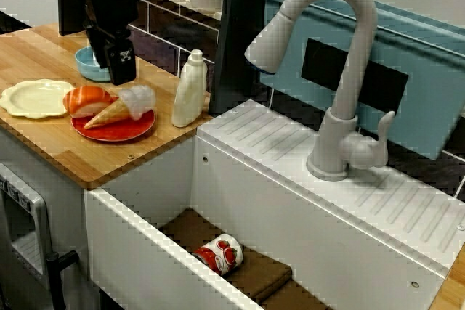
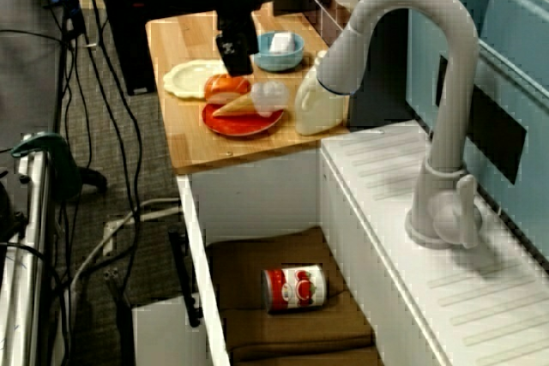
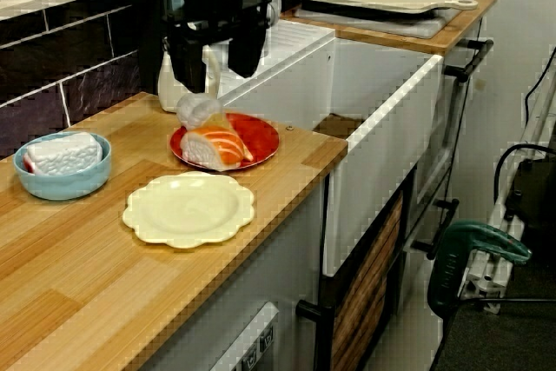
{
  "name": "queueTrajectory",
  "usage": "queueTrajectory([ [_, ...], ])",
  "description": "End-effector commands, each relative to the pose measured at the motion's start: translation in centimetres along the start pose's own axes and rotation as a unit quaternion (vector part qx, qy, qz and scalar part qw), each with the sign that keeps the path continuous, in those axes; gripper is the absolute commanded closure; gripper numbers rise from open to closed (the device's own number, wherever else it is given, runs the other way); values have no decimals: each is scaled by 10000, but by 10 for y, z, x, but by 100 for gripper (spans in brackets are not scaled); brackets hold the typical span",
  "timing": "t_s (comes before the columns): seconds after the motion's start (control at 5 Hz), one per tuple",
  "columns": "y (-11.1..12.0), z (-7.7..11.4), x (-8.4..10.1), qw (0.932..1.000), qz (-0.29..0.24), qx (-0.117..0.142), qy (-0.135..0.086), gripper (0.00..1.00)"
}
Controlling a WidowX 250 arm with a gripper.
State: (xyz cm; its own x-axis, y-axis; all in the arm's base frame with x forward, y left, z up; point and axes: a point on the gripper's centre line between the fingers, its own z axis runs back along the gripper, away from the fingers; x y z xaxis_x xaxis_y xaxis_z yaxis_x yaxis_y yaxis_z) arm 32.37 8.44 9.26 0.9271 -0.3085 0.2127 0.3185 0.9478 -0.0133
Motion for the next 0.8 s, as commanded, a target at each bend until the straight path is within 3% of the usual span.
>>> queueTrajectory([
  [0.0,7,1,15,9998,3,162,-69,0],
  [0.6,10,-18,27,9996,272,87,47,0],
])
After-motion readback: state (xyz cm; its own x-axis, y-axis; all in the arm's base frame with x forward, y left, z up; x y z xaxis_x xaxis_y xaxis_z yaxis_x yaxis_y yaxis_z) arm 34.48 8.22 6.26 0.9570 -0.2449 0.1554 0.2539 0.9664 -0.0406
